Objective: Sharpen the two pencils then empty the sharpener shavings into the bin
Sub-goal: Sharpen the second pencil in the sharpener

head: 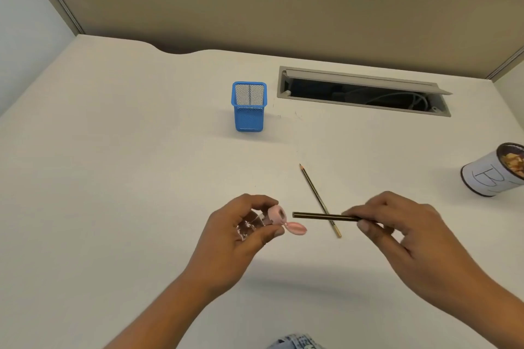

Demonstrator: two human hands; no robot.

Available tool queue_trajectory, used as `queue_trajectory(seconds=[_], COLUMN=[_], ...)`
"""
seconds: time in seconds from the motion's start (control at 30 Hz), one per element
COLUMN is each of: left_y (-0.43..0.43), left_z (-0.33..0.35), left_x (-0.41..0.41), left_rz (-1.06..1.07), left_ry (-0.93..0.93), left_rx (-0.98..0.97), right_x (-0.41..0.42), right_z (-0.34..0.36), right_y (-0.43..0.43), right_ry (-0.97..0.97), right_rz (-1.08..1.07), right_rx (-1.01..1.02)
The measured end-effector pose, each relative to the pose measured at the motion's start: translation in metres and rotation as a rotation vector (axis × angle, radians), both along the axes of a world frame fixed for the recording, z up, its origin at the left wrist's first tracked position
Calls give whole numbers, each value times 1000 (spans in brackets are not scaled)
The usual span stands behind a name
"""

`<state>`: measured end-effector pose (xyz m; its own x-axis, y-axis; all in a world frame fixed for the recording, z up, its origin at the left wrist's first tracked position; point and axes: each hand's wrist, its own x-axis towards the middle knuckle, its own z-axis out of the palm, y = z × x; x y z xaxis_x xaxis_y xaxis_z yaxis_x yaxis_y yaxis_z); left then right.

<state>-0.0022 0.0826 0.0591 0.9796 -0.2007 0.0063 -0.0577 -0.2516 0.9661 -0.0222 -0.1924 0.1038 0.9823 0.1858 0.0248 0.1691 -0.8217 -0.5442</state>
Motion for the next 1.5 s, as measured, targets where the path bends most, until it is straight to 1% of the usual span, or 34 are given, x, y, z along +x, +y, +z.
queue_trajectory(seconds=[0.13, 0.23, 0.47, 0.53, 0.67, 0.77, 0.87, 0.93, 1.03, 1.1, 1.13, 1.23, 1.3, 1.37, 1.43, 1.47, 1.5], left_y=[-3, -5, -8, -8, -8, -7, -7, -7, -5, -5, -5, -6, -8, -9, -9, -9, -8], left_z=[11, 13, 19, 21, 22, 25, 30, 35, 40, 42, 42, 42, 42, 41, 41, 42, 43], left_x=[-6, -12, -21, -23, -25, -26, -26, -23, -20, -19, -19, -18, -19, -19, -20, -20, -19], left_rz=[-64, -116, -123, -135, -136, -132, -125, -144, -218, -252, -252, -212, -157, -130, -136, -144, -154], left_ry=[-69, -66, -88, -87, -76, -34, 11, 80, 245, 307, 299, 150, 46, -87, -258, -305, -305], left_rx=[-3, 22, 76, 84, 117, 68, -22, -124, -318, -372, -366, -261, -202, -126, -35, -11, -13], right_x=[-12, -20, -31, -32, -30, -28, -27, -24, -19, -17, -17, -17, -19, -22, -25, -25, -25], right_z=[1, 3, 12, 14, 20, 24, 28, 33, 43, 47, 49, 56, 60, 64, 73, 77, 79], right_y=[-9, -8, -3, -3, -6, -7, -6, -6, -7, -7, -6, -6, -4, 0, 5, 8, 9], right_ry=[-97, -131, -211, -270, -455, -582, -658, -710, -811, -849, -859, -852, -810, -678, -456, -378, -353], right_rz=[-30, -49, 13, 58, 146, 183, 223, 247, 296, 329, 341, 353, 347, 303, 193, 152, 146], right_rx=[-66, -62, -194, -239, -307, -335, -353, -357, -386, -411, -421, -432, -439, -414, -310, -286, -296])
